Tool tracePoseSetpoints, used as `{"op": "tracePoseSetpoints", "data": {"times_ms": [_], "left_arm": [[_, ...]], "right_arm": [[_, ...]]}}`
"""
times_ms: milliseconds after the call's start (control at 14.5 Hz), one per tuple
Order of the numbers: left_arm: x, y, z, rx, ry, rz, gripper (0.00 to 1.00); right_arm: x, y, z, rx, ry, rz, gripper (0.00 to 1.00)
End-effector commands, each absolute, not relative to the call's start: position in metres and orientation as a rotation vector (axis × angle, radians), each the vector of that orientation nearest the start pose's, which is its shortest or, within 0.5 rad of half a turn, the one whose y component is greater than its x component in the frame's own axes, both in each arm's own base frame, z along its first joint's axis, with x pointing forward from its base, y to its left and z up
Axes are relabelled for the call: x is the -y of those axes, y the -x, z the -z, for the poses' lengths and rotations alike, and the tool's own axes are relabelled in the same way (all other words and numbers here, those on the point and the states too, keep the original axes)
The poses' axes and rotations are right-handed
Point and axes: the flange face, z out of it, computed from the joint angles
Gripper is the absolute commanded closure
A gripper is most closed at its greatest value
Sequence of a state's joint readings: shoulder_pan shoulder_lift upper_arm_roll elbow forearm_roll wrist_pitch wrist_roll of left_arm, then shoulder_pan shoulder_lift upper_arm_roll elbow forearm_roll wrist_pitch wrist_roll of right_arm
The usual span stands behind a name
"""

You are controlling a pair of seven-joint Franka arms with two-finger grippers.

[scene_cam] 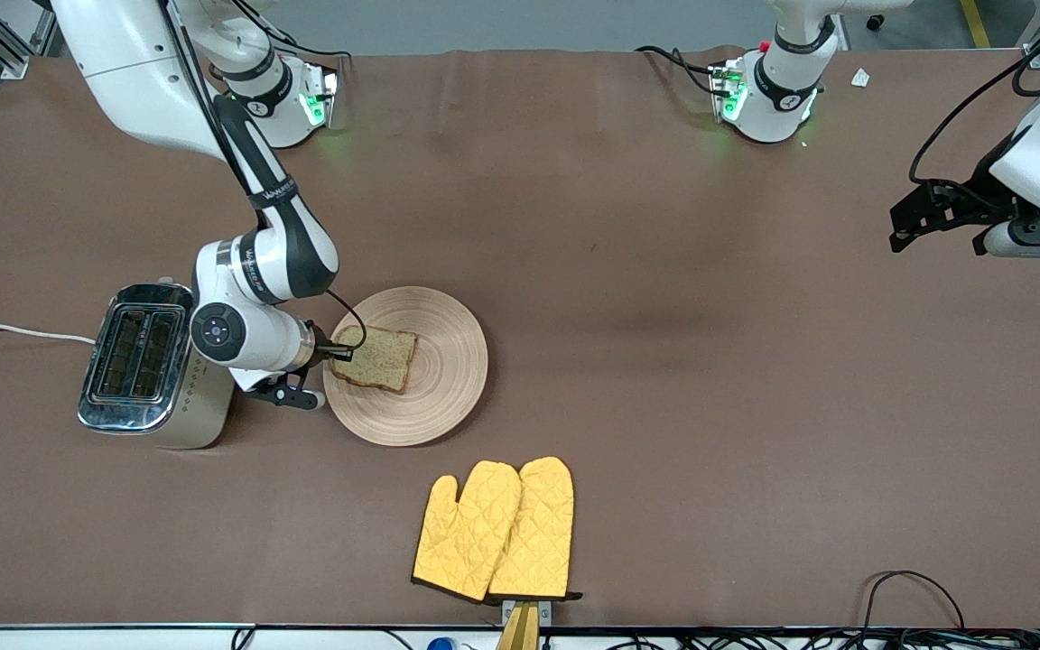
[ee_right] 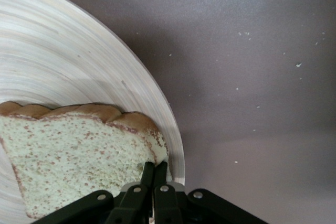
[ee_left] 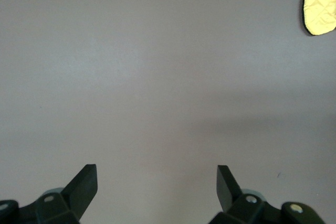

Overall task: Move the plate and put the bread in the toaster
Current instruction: 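Lift the bread with the right gripper over the toaster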

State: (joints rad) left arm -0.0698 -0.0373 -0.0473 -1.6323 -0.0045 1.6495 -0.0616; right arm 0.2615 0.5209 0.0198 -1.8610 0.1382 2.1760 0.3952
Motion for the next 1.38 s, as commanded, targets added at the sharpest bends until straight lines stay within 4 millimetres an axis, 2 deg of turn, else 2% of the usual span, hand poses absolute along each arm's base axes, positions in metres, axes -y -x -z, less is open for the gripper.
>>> {"op": "tracePoseSetpoints", "data": {"times_ms": [0, 69, 207, 346, 553, 622, 760, 829, 898, 1106, 1313], "left_arm": [[0.060, -0.544, -0.629, -0.076, 3.159, 0.114, 0.00], [0.060, -0.546, -0.627, -0.076, 3.159, 0.107, 0.00], [0.063, -0.548, -0.628, -0.081, 3.160, 0.111, 0.00], [0.064, -0.547, -0.628, -0.083, 3.161, 0.111, 0.00], [0.061, -0.548, -0.628, -0.079, 3.161, 0.111, 0.00], [0.061, -0.548, -0.628, -0.079, 3.161, 0.111, 0.00], [0.061, -0.548, -0.630, -0.079, 3.161, 0.119, 0.00], [0.061, -0.548, -0.630, -0.079, 3.161, 0.119, 0.00], [0.062, -0.548, -0.630, -0.079, 3.163, 0.119, 0.00], [0.062, -0.548, -0.630, -0.079, 3.163, 0.121, 0.00], [0.062, -0.548, -0.630, -0.078, 3.163, 0.121, 0.00]], "right_arm": [[-0.182, -0.604, -0.241, -0.309, 3.069, -0.391, 1.00], [-0.182, -0.613, -0.258, -0.246, 3.121, -0.385, 1.00], [-0.185, -0.618, -0.271, -0.187, 3.196, -0.355, 1.00], [-0.183, -0.631, -0.303, -0.176, 3.204, -0.341, 1.00], [-0.189, -0.645, -0.383, -0.152, 3.258, -0.403, 1.00], [-0.189, -0.645, -0.399, -0.120, 3.328, -0.399, 1.00], [-0.193, -0.637, -0.414, -0.066, 3.449, -0.409, 1.00], [-0.193, -0.632, -0.431, -0.047, 3.498, -0.378, 1.00], [-0.189, -0.629, -0.437, -0.032, 3.586, -0.373, 1.00], [-0.207, -0.614, -0.446, 0.043, 3.824, -0.357, 1.00], [-0.192, -0.614, -0.452, 0.018, 3.973, -0.384, 1.00]]}}
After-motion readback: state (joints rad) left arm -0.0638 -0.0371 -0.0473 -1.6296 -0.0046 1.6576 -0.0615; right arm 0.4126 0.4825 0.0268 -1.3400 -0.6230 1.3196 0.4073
